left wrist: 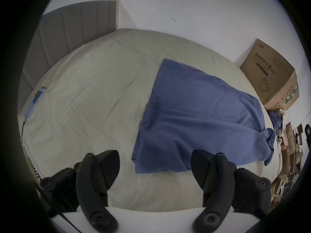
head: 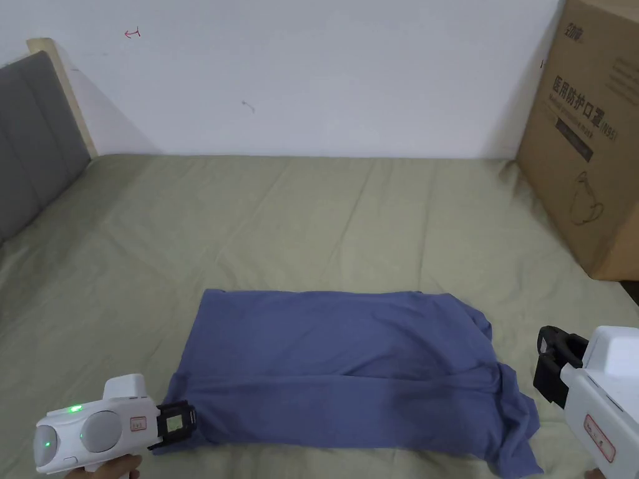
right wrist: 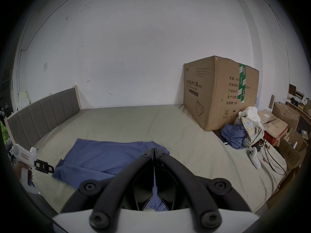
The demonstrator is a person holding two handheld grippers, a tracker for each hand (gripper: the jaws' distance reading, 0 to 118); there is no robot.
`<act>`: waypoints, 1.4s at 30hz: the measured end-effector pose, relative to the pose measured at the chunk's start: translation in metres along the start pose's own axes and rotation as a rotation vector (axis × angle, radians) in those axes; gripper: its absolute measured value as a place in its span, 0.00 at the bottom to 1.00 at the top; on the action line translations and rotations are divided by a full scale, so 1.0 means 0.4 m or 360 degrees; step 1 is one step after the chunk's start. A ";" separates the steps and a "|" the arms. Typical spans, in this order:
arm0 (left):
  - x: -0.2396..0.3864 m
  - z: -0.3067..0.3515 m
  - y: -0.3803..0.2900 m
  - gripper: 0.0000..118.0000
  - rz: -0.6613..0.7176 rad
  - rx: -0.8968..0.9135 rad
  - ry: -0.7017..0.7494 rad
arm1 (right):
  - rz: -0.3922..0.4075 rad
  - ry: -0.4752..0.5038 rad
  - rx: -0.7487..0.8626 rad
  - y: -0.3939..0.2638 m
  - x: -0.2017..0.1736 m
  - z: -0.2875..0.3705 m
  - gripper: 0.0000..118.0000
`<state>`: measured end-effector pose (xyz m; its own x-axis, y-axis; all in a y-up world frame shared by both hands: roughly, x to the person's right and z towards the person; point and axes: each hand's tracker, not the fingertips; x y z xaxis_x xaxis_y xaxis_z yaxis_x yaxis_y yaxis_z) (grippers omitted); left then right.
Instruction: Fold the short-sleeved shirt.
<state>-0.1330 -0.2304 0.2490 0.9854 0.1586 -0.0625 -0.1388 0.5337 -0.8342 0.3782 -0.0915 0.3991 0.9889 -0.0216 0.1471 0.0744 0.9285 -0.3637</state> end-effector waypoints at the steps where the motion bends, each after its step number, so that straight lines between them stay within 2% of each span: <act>1: -0.001 -0.012 -0.002 0.79 -0.0006 -0.0005 0.0000 | 0.0004 -0.0002 -0.0010 -0.002 0.003 -0.006 0.00; 4: 0.007 -0.049 -0.009 0.77 -0.0028 -0.0049 0.0034 | 0.0006 -0.0010 -0.0043 -0.017 0.015 -0.024 0.00; 5: 0.009 -0.061 -0.011 0.68 -0.0041 -0.0073 0.0043 | 0.0004 -0.0010 -0.0050 -0.020 0.019 -0.028 0.00; 6: 0.012 -0.077 -0.014 0.54 -0.0070 -0.0104 0.0041 | 0.0002 -0.0015 -0.0062 -0.028 0.019 -0.030 0.00; 8: 0.023 -0.091 -0.025 0.17 -0.0127 -0.0167 -0.0007 | -0.0001 -0.0028 -0.0087 -0.037 0.027 -0.039 0.00; 10: 0.037 -0.082 -0.032 0.08 -0.0101 -0.0117 -0.0016 | -0.0009 -0.0048 -0.0130 -0.054 0.036 -0.049 0.00; 13: 0.044 -0.075 -0.034 0.04 -0.0118 -0.0081 -0.0016 | -0.0010 -0.0107 -0.0273 -0.091 0.056 -0.089 0.02; 14: 0.045 -0.067 -0.035 0.04 -0.0135 -0.0052 -0.0020 | -0.0007 -0.0110 -0.0336 -0.108 0.057 -0.103 0.12; 15: 0.046 -0.051 -0.035 0.04 -0.0148 -0.0001 -0.0029 | 0.0005 -0.0135 -0.0416 -0.129 0.063 -0.124 0.32; 17: 0.048 -0.025 -0.032 0.04 -0.0167 0.0033 -0.0045 | 0.0017 -0.0166 -0.0550 -0.173 0.074 -0.167 0.78; 18: 0.048 -0.012 -0.026 0.04 -0.0171 0.0044 -0.0056 | 0.0015 -0.0163 -0.0635 -0.202 0.071 -0.189 0.83; 22: 0.042 0.023 -0.006 0.04 -0.0121 0.0091 -0.0103 | -0.0007 -0.0188 -0.0802 -0.296 0.067 -0.256 0.81; 24: 0.040 0.018 -0.005 0.04 -0.0118 0.0094 -0.0109 | -0.0030 -0.0166 -0.0885 -0.334 0.065 -0.280 0.71; 25: 0.040 0.017 -0.004 0.04 -0.0121 0.0094 -0.0108 | -0.0045 -0.0154 -0.0913 -0.352 0.064 -0.290 0.62; 26: 0.039 0.017 -0.005 0.04 -0.0125 0.0091 -0.0108 | -0.0071 -0.0136 -0.0940 -0.367 0.062 -0.293 0.62; 27: 0.039 0.017 -0.005 0.04 -0.0127 0.0088 -0.0108 | -0.0079 -0.0114 -0.0956 -0.381 0.063 -0.298 0.58; 28: 0.040 0.016 -0.005 0.04 -0.0128 0.0085 -0.0107 | -0.0094 -0.0091 -0.0974 -0.390 0.066 -0.302 0.47; 29: 0.039 0.016 -0.007 0.04 -0.0131 0.0085 -0.0106 | -0.0097 -0.0075 -0.0972 -0.393 0.067 -0.300 0.25; 30: 0.036 0.017 -0.008 0.04 -0.0133 0.0083 -0.0104 | -0.0095 -0.0029 -0.0917 -0.387 0.059 -0.277 0.10; 33: 0.023 0.024 -0.015 0.04 -0.0121 0.0079 -0.0113 | 0.0000 0.0008 -0.0806 -0.348 0.051 -0.234 0.08; 37: 0.001 0.049 -0.027 0.04 -0.0088 0.0085 -0.0136 | 0.0028 0.0041 -0.0722 -0.301 0.071 -0.157 0.08; 42: -0.026 0.105 -0.074 0.04 -0.0112 0.0085 -0.0152 | -0.0093 0.0117 -0.0701 -0.293 0.109 -0.068 0.08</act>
<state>-0.1433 -0.2130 0.2972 0.9792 0.1965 0.0499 -0.0773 0.5893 -0.8042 0.4159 -0.2113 0.4231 0.9868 -0.1100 0.1191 0.1621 0.6789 -0.7161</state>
